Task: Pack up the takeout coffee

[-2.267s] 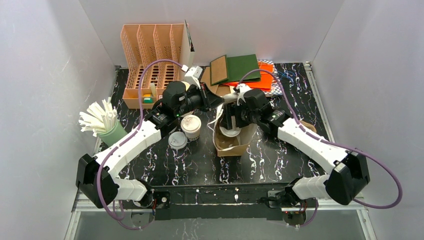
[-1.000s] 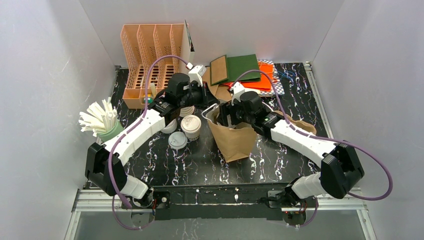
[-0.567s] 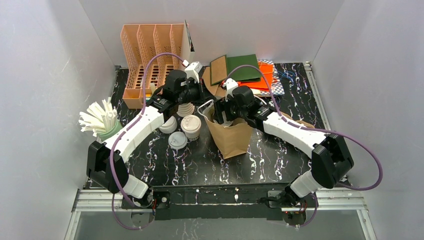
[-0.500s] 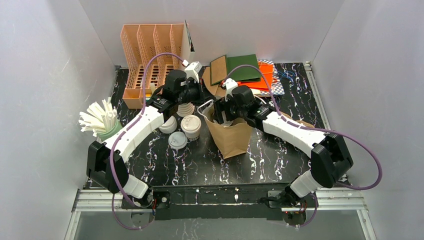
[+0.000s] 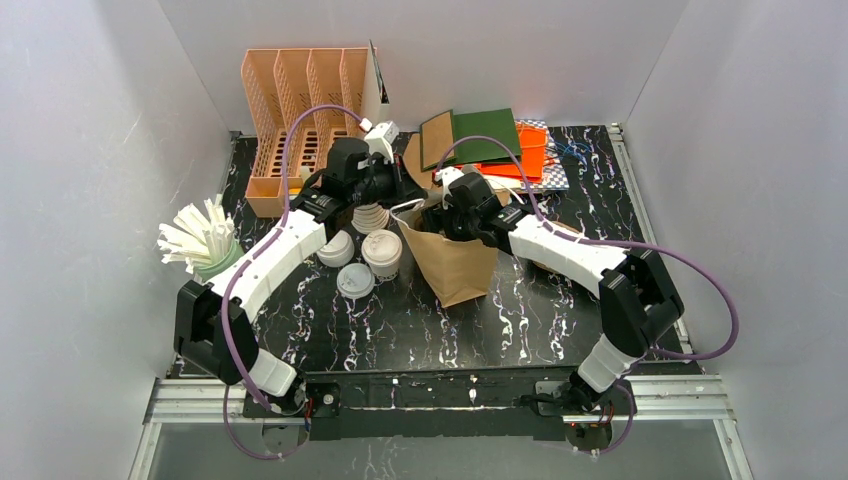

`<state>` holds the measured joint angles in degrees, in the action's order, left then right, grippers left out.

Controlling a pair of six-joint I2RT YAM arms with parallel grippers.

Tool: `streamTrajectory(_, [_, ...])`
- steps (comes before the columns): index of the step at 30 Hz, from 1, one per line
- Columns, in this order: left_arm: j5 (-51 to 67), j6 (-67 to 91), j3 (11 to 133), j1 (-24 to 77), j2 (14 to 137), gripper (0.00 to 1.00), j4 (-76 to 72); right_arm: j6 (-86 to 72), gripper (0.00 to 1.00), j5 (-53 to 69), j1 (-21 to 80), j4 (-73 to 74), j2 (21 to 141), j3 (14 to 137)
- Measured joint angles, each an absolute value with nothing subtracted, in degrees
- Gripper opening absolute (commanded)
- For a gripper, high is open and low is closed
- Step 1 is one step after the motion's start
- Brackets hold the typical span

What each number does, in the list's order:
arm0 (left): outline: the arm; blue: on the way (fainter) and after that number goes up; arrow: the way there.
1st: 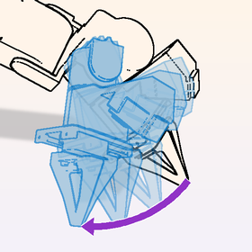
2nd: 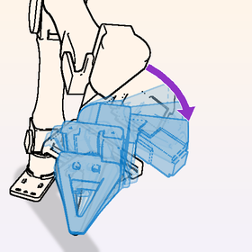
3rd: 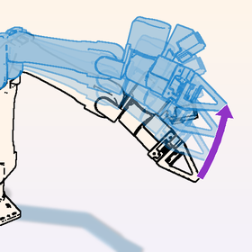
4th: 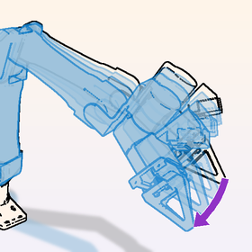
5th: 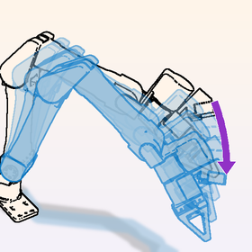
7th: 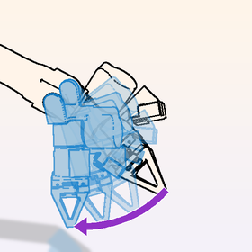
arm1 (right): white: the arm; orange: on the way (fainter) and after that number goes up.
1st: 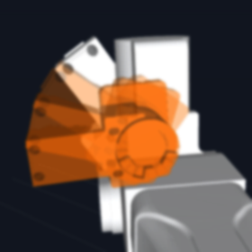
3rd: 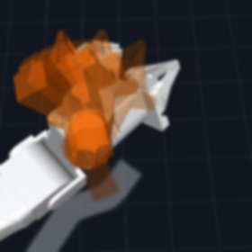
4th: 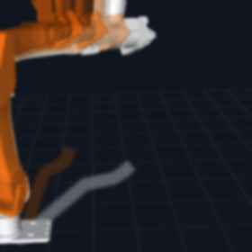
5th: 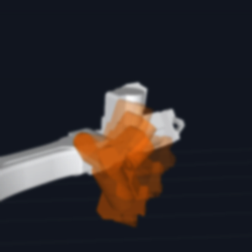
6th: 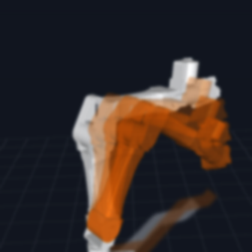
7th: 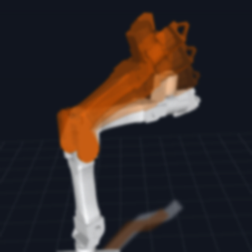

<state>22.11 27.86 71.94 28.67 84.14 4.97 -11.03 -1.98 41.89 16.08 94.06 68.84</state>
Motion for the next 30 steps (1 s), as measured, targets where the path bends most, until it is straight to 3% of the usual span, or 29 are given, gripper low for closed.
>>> streamTrajectory(11, [22.3,27.1,72.7,28.6,84.1,0.0,4.8,-11.6,0.05,-3.5,42.0,19.6,91.3,69.2])
streamTrajectory(21, [21.8,25.8,75.7,28.4,84.1,0.0,2.3,-11.8,0.06,-5.2,41.6,17.1,76.7,65.2])
streamTrajectory(30, [23.2,25.5,75.8,28.4,84.1,0.0,-2.6,-13.8,0.04,-5.8,41.1,17.1,76.5,65.0])
